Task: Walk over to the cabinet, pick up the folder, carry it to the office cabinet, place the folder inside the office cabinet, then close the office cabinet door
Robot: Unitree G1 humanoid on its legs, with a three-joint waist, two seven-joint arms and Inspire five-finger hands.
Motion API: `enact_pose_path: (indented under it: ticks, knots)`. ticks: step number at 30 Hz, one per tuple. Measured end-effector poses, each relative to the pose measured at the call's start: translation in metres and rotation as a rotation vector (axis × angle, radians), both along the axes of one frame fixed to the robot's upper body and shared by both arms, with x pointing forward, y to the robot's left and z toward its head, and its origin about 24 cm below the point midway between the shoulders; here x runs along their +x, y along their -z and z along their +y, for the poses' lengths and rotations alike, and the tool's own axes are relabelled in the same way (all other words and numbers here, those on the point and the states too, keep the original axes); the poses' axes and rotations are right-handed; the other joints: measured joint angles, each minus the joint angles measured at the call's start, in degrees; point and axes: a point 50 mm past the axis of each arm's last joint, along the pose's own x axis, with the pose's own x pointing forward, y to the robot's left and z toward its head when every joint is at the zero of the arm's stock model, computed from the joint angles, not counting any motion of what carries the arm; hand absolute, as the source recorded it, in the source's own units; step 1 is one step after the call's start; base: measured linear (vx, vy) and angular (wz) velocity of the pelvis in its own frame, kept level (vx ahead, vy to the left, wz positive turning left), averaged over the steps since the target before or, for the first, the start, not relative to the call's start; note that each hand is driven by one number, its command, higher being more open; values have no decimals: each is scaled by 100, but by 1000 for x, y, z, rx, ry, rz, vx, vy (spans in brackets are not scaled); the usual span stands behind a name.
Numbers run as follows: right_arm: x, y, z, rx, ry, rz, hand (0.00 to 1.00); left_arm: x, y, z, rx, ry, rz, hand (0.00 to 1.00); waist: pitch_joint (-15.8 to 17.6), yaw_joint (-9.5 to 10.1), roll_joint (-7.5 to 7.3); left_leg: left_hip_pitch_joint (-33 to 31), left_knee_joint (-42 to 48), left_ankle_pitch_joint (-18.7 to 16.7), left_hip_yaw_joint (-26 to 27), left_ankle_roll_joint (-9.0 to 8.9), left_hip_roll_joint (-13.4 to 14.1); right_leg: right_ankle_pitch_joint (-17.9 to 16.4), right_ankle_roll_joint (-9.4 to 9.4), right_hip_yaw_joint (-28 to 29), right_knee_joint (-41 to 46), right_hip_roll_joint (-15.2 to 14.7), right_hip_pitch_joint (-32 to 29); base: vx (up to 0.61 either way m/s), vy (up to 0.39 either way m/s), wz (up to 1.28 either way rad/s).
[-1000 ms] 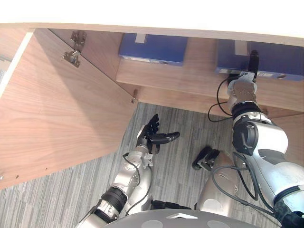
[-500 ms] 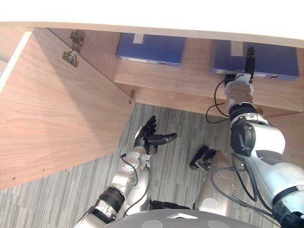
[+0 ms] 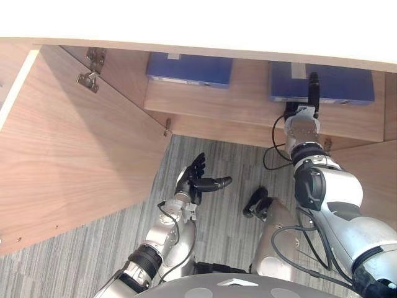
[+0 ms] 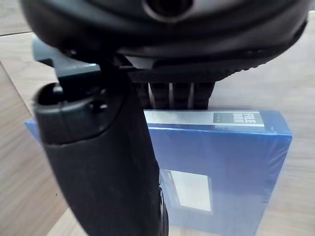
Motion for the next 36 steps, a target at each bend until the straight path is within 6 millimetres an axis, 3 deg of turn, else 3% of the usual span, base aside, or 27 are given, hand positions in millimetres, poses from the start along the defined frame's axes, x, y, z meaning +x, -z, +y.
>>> enact_pose_path:
  ticks: [6,15,24,27,36]
  knots:
    - [-2,10,5,14,-13,15,100,0,1,7,23,11,-4,100,17,-20,-93,445,-989,439,189,48,14,575,48,-68,-1108,229,400,50,58,-7]
    - [-3,21,18,26,-56,35,100,-4,-2,13,21,35,-25,100,45,-133,-233,1102,-2163,927,305,40,21,1165,84,-217,-2428,511,1046,48,27,-2]
    - [-6,35,31,-9,-137,100,100,-11,0,17,24,55,-25,100,-17,-168,-438,1738,-3067,1252,343,-51,111,1418,62,-321,-3211,779,1579,40,-11,0]
    - [-7,42,39,7,-173,121,100,-17,6,25,33,34,1,100,-160,-183,-590,1892,-3399,1398,372,-97,162,1457,48,-331,-3383,868,1630,51,-42,-3]
    - [-23,77,45,5,-256,274,100,-38,30,32,124,81,98,100,-784,-165,-790,2406,-3779,1429,437,-145,234,1495,80,-327,-3715,1005,2069,43,-11,-2]
